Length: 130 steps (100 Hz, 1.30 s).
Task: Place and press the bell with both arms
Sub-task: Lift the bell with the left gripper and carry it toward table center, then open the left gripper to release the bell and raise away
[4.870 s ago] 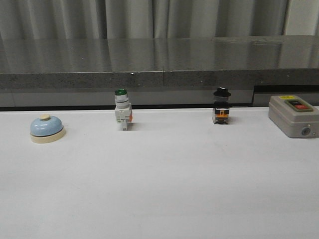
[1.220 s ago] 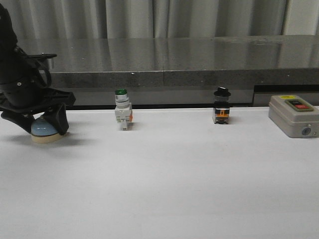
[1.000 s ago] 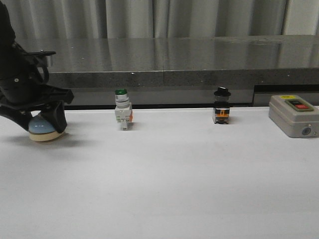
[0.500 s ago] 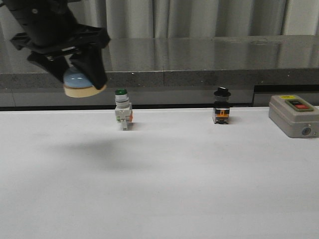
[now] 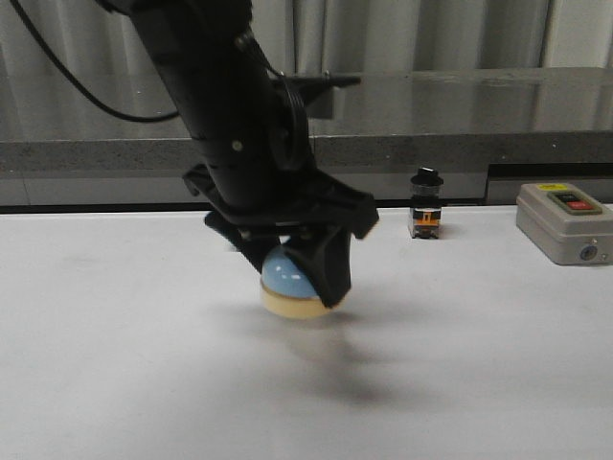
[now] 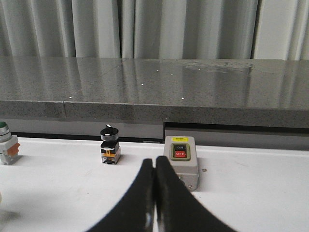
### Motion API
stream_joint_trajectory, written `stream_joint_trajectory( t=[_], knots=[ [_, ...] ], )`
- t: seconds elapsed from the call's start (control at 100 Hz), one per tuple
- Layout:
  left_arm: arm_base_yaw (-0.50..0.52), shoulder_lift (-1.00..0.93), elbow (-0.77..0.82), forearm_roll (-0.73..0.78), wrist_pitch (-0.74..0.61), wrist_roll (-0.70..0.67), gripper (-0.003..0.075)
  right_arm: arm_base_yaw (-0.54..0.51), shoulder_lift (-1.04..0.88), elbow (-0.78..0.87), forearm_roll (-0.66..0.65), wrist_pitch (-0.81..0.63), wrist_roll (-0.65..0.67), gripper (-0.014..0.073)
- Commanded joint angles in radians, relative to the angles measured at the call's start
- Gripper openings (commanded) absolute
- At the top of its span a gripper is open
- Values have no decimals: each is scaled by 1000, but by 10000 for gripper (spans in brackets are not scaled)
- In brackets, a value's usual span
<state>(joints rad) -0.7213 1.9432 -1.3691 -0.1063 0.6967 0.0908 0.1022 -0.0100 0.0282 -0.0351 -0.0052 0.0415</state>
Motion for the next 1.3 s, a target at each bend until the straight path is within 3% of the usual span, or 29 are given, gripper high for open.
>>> stream_joint_trajectory(
  t=[0.0, 0.31, 0.45, 0.55, 0.7, 0.77, 1.29],
  knots=[
    [-21, -18, -28, -16, -64, -1, 195, -7, -14, -16, -3, -86, -2, -69],
    [-31, 39, -28, -36, -86, -1, 195, -7, -14, -16, -3, -86, -2, -69],
    [-31, 39, -28, -36, -82, -1, 236, -7, -14, -16, -3, -86, -2, -69],
    [-31, 39, -28, -50, -78, -1, 351, -7, -14, -16, -3, -86, -2, -69],
    [-31, 39, -28, -50, -81, -1, 636, -7, -14, -16, -3, -86, -2, -69],
    [-31, 38, -28, -50, -81, -3, 690, -7, -14, -16, -3, -86, -2, -69],
    [9, -153, -28, -49, -78, -28, 691, -7, -14, -16, -3, -86, -2, -69]
  ],
)
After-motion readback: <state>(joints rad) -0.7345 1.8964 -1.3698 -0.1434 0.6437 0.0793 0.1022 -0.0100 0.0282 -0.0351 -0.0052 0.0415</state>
